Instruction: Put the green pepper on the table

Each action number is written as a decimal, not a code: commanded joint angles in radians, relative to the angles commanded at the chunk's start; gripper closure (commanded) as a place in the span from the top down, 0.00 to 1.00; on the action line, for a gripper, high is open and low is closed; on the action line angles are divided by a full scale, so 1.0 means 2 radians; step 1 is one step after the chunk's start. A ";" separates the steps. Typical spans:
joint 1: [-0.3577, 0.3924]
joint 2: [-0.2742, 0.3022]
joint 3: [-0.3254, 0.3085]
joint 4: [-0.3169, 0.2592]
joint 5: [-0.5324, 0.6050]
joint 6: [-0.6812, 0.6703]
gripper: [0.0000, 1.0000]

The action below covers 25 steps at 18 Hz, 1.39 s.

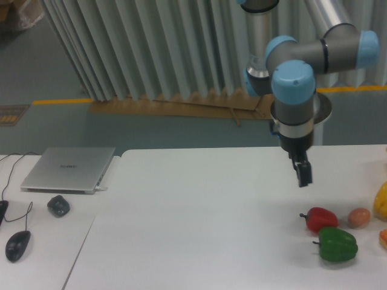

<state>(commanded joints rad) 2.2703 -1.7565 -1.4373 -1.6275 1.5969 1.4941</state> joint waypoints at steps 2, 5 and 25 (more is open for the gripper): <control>-0.003 0.002 -0.001 -0.002 -0.002 0.000 1.00; -0.002 0.003 -0.004 -0.002 -0.014 0.000 1.00; 0.011 0.012 -0.016 0.038 -0.016 0.024 1.00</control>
<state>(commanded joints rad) 2.2933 -1.7319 -1.4695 -1.5524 1.5647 1.5417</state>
